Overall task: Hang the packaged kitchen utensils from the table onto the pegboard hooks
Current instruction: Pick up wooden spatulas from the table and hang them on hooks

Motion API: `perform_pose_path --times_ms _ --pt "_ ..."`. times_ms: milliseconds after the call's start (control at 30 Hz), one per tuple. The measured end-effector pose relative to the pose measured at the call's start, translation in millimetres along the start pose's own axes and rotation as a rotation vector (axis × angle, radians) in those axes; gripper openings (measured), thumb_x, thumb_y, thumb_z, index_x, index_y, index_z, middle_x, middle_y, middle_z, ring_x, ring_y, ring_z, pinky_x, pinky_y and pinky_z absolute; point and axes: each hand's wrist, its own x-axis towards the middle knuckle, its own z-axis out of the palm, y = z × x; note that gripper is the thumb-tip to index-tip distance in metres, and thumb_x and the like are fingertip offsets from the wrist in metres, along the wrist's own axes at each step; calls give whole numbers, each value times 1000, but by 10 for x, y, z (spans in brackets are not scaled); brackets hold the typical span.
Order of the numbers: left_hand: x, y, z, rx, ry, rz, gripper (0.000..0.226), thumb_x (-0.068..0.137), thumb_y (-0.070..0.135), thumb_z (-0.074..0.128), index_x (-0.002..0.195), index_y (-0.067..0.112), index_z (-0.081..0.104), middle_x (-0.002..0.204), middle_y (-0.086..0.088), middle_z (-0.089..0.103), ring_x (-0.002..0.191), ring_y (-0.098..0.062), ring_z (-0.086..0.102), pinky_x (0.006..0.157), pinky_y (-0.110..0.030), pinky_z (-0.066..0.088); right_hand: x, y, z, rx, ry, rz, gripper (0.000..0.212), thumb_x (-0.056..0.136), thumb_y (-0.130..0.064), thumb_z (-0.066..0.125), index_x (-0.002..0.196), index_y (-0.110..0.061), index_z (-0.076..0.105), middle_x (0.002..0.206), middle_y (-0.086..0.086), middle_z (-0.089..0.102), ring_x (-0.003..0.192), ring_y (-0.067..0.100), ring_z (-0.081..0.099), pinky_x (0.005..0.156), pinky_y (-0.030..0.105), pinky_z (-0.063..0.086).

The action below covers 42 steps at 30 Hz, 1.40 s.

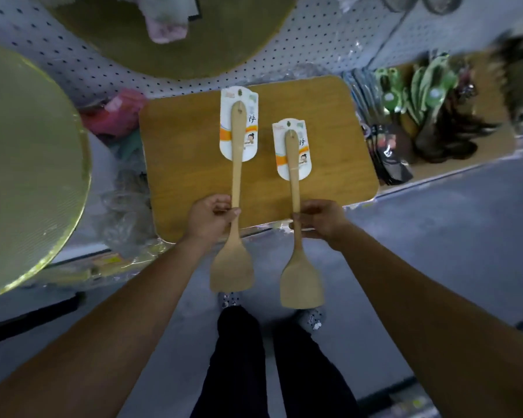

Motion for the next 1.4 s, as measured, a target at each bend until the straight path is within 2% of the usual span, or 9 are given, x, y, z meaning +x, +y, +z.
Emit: perform_pose_path --times_ms 33,133,233,433,567,833,1033,1200,1400 --pt "-85 85 129 0 -17 2 35 81 5 77 113 1 66 105 -16 69 98 -32 68 85 -41 59 -122 64 -198 39 20 -4 13 87 6 69 98 0 66 89 19 65 67 22 71 67 36 64" --pt "-371 386 553 8 -102 38 38 82 -2 74 118 -7 63 104 -19 68 84 -21 68 73 -25 59 -538 212 -767 151 98 -33 19 88 5 68 107 4 66 96 18 70 77 27 71 72 37 64" --pt "-674 671 1016 14 -193 101 37 81 -6 73 116 -6 62 91 -10 68 69 -6 67 64 -17 57 -968 309 -1342 239 165 -97 12 88 3 69 96 -4 71 93 15 72 79 30 71 76 39 63" --pt "-1261 1185 2057 29 -341 170 35 79 -4 76 113 1 69 95 -9 74 85 -20 70 82 -33 60 -1695 570 -2566 450 319 -218 15 90 5 65 105 2 69 94 17 76 79 30 76 77 37 63" --pt "-1670 1515 2815 50 -397 251 37 77 -2 78 113 5 70 92 0 75 82 -9 71 73 -21 57 -2091 675 -3275 577 372 -280 14 92 6 62 103 2 68 91 17 75 78 28 76 76 36 63" --pt "-2338 2101 4072 8 -514 372 38 77 -6 76 111 8 67 90 1 73 80 -4 69 79 -21 58 -2553 867 -4424 626 504 -397 17 91 5 65 108 3 68 93 16 76 77 28 75 71 32 62" --pt "-2344 2558 4848 29 -580 428 37 77 -6 76 110 7 69 99 -9 74 85 -12 69 80 -22 57 -2510 858 -5093 678 561 -415 20 90 5 66 111 4 67 96 18 76 78 30 75 68 33 61" --pt "-2075 2913 5623 41 -658 447 36 77 -5 76 108 13 70 99 -7 74 84 -13 70 74 -18 55 -2328 722 -5780 668 621 -391 21 91 1 66 112 1 67 96 14 77 83 32 76 72 39 62" --pt "-1888 3340 6519 34 -718 417 36 77 -4 76 109 13 71 101 -5 76 91 -16 71 86 -30 59 -2216 494 -6649 666 720 -369 21 91 5 64 111 2 67 96 16 77 79 29 75 72 39 63"
